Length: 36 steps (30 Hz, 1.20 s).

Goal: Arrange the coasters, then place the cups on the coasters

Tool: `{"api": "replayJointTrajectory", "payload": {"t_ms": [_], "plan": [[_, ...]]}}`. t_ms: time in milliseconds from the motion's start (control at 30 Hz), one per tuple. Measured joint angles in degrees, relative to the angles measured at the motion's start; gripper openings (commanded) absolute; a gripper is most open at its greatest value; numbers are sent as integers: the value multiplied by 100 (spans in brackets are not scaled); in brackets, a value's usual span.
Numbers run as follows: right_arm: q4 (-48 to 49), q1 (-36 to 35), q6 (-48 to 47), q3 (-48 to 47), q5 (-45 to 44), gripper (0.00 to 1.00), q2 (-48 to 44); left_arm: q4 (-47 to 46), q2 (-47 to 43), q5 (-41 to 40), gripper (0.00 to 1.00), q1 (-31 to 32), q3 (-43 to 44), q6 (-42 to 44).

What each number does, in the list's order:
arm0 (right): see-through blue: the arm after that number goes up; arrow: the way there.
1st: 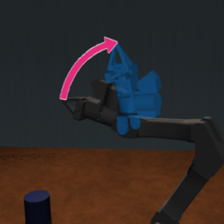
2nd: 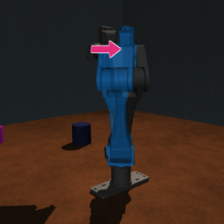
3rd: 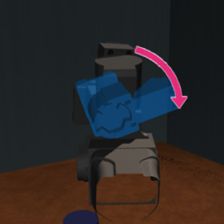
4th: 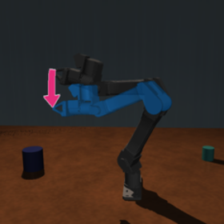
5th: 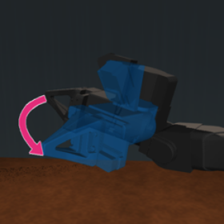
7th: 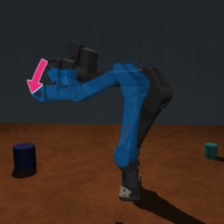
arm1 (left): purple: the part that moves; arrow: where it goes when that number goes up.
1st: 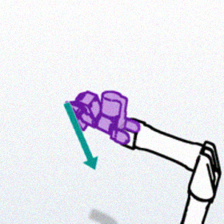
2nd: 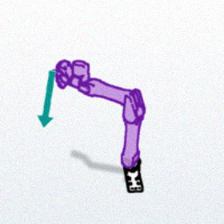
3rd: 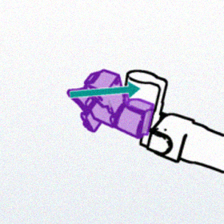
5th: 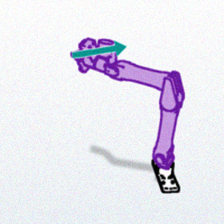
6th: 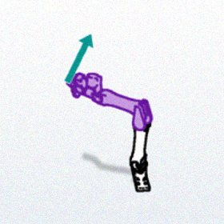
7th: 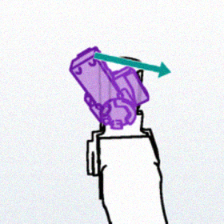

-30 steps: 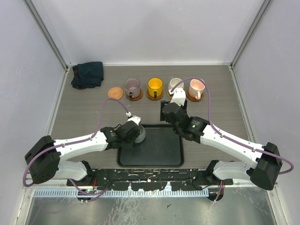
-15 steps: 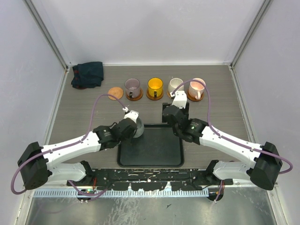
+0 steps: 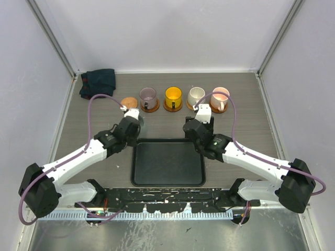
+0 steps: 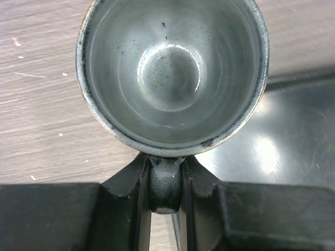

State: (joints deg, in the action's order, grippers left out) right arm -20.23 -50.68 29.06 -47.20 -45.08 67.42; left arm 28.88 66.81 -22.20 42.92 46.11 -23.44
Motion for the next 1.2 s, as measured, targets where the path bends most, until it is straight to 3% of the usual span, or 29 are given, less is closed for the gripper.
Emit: {"api": "replayJointTrajectory", "payload": {"t_ms": [333, 600, 833, 1200], "plan": [[376, 330, -151, 389, -11, 66, -267, -638, 584, 396, 0, -1683, 280, 400], [776, 1134, -538, 448, 166, 67, -308, -1338, 1871, 942, 0, -2592, 782, 658], [1134, 1853, -929, 448, 356, 67, -308, -1801, 2660, 1305, 0, -3058, 1377, 754], [1530, 2682, -1126, 439, 765, 67, -291, -1873, 3526, 1609, 0, -3158, 2415, 938]]}}
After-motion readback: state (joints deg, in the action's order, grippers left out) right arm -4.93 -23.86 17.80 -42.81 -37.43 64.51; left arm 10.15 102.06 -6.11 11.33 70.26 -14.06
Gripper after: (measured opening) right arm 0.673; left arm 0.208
